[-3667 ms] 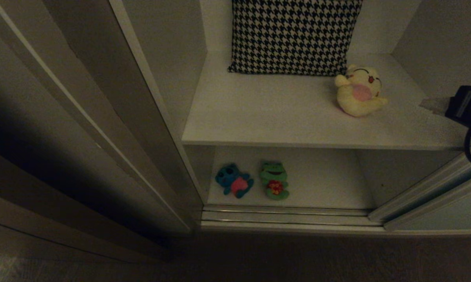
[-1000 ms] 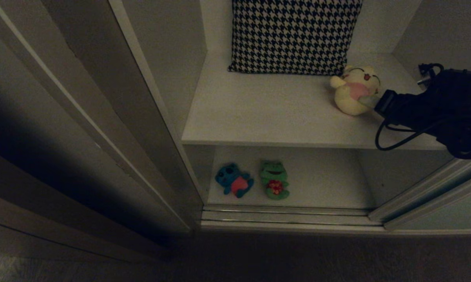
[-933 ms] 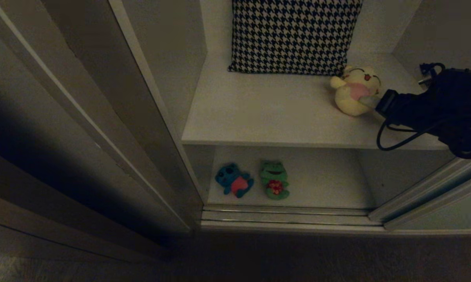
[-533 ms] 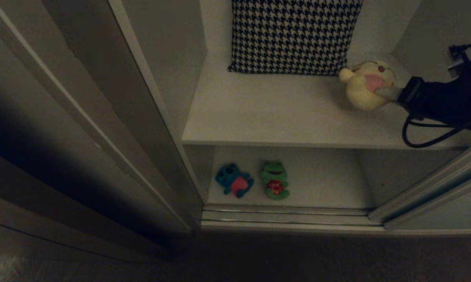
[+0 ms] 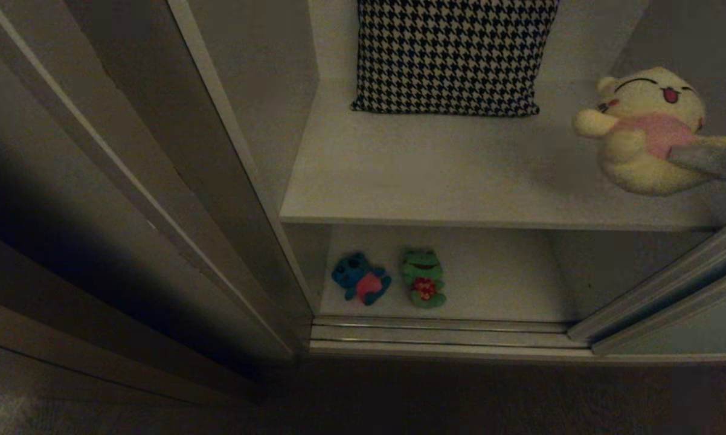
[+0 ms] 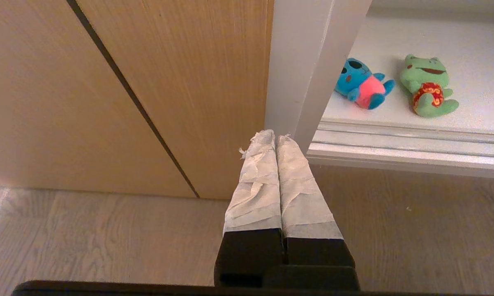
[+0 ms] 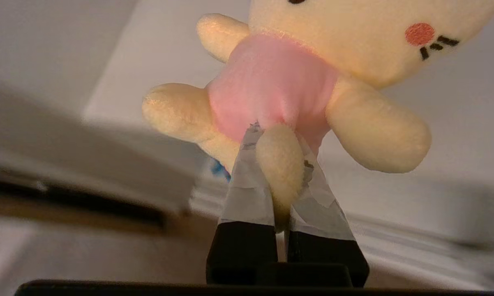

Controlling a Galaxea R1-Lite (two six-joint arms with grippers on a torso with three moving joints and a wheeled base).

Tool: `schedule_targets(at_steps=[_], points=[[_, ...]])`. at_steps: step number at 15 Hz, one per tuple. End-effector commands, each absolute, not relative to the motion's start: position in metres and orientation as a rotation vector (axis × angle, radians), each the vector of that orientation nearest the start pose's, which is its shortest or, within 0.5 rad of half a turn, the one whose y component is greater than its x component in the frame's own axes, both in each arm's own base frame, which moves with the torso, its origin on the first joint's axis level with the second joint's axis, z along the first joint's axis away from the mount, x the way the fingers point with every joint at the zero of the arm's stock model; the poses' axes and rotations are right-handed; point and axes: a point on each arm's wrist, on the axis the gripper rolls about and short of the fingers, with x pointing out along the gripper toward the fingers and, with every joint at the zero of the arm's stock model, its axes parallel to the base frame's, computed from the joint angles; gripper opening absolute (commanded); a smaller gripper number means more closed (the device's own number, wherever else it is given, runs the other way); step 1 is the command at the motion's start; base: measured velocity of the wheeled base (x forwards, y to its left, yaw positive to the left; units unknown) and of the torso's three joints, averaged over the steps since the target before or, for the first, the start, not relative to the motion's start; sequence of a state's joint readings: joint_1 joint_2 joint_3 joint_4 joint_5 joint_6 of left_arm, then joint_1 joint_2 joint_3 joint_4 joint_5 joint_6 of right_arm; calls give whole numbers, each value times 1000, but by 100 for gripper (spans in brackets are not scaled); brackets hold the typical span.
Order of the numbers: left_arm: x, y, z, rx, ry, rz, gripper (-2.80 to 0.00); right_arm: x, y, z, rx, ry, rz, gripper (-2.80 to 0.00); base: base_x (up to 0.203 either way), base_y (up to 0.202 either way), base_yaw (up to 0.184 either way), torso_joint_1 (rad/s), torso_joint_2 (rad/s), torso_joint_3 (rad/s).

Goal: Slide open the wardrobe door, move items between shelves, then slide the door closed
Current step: Place the pink doll on the lower shelf

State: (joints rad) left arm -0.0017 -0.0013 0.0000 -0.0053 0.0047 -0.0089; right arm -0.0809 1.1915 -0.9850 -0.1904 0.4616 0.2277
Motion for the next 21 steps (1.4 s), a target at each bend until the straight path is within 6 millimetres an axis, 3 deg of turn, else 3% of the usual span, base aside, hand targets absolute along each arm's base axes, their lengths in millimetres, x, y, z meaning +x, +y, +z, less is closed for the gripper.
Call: schedule_targets(at_steps=[1,5,8,11,14,17,21], points=[[-23,0,76,-9,-6,3,-280,93,2,319,158,-7,340,-280,0,0,0,0,0,0],[-23,0,76,-9,-6,3,-280,9,6,277,60,67,227,-280,0,0,0,0,0,0],[-23,0,76,-9,-6,3,-280,-26,10,219,38,184,155,-280,0,0,0,0,0,0],[-23,0,76,-9,-6,3,-280,-31,7,166,-9,328,64,-280,0,0,0,0,0,0],[-23,0,76,-9,-6,3,-280,-27,6,131,-30,414,41,-280,0,0,0,0,0,0],[-23,0,76,-9,-6,3,-280,-19,4,107,-24,440,57,-280,0,0,0,0,0,0],[-23,0,76,-9,-6,3,-280,-28,2,101,20,380,130,-280,0,0,0,0,0,0]])
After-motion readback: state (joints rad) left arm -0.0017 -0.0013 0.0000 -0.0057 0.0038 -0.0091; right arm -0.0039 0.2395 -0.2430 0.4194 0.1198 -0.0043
